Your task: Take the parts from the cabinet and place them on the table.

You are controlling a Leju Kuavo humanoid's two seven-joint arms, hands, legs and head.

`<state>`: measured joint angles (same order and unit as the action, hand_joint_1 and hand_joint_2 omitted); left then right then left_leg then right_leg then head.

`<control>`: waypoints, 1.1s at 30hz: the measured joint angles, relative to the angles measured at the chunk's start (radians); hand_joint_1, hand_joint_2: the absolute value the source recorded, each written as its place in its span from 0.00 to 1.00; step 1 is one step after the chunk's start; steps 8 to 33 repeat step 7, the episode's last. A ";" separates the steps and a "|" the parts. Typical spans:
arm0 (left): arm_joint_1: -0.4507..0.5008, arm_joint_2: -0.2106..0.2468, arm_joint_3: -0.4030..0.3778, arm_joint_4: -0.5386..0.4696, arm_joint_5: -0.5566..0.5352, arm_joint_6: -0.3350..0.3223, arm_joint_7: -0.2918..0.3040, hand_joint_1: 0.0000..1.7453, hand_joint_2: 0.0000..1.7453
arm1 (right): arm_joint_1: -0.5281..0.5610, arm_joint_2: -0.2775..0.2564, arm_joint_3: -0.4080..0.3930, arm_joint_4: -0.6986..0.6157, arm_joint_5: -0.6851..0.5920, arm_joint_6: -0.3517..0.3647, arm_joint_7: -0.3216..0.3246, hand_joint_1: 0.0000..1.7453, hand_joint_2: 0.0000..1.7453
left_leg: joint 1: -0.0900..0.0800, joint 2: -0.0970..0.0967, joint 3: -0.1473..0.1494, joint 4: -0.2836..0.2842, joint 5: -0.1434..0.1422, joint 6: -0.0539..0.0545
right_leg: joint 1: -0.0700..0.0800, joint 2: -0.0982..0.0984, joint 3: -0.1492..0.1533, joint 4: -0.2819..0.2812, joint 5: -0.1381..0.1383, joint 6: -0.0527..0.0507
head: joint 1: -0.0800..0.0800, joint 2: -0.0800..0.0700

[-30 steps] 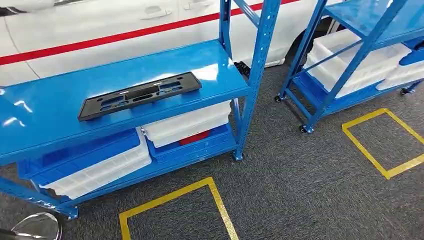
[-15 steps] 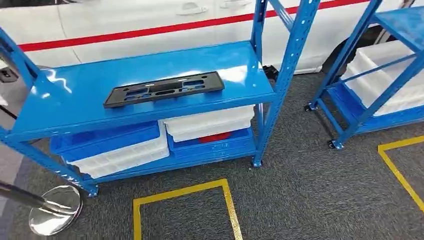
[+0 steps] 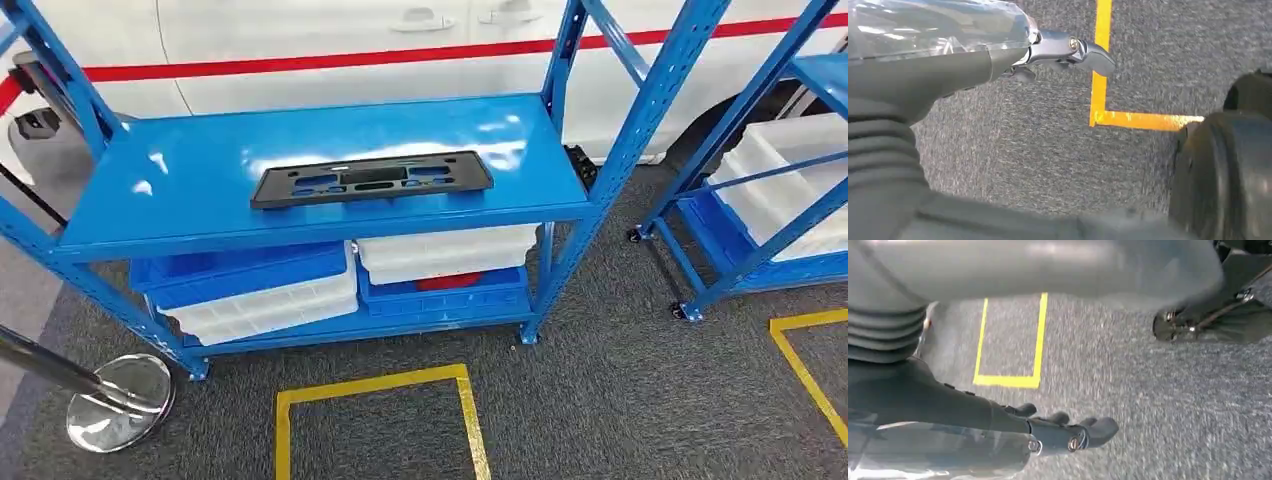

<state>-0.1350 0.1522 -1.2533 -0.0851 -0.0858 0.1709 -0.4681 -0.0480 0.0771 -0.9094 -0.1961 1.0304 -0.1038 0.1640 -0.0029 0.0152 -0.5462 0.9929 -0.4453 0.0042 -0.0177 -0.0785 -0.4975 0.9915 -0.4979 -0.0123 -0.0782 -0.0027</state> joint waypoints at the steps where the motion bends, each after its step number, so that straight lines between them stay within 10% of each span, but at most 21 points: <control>1: 0.000 0.000 0.013 0.000 0.000 -0.001 0.002 0.00 1.00 | 0.000 0.000 -0.008 0.000 -0.005 0.002 -0.004 0.00 1.00 | -0.001 0.000 0.000 0.001 -0.001 0.002 | -0.001 0.000 0.001 -0.001 0.000 0.003 | 0.000 0.000; 3: 0.001 0.001 0.038 0.000 0.000 -0.007 0.004 0.00 1.00 | 0.000 0.000 -0.021 0.000 -0.012 0.002 -0.011 0.00 1.00 | -0.003 0.001 0.000 0.002 -0.003 0.006 | -0.004 0.001 0.001 -0.002 0.001 0.010 | 0.000 0.000; 4: 0.003 0.001 0.057 0.000 0.000 -0.012 0.004 0.00 0.00 | 0.000 0.000 -0.027 0.000 -0.012 0.000 -0.002 0.00 1.00 | -0.004 0.001 0.000 0.003 -0.003 0.007 | -0.004 0.001 0.001 -0.002 0.000 0.013 | 0.000 0.000; 5: 0.006 0.001 0.081 0.000 0.000 -0.016 0.005 0.00 0.00 | 0.000 0.000 -0.026 0.000 -0.017 -0.001 0.003 0.00 0.00 | -0.005 0.001 0.000 0.003 -0.003 0.007 | -0.005 0.001 0.001 -0.003 0.001 0.019 | 0.000 0.000; 33: 0.014 0.001 0.125 -0.004 0.000 -0.019 0.014 0.00 0.00 | 0.003 0.000 -0.016 -0.001 -0.038 0.000 0.005 0.00 0.00 | -0.005 0.001 0.000 0.004 -0.004 0.008 | -0.006 0.002 0.002 -0.004 0.001 0.024 | 0.000 0.000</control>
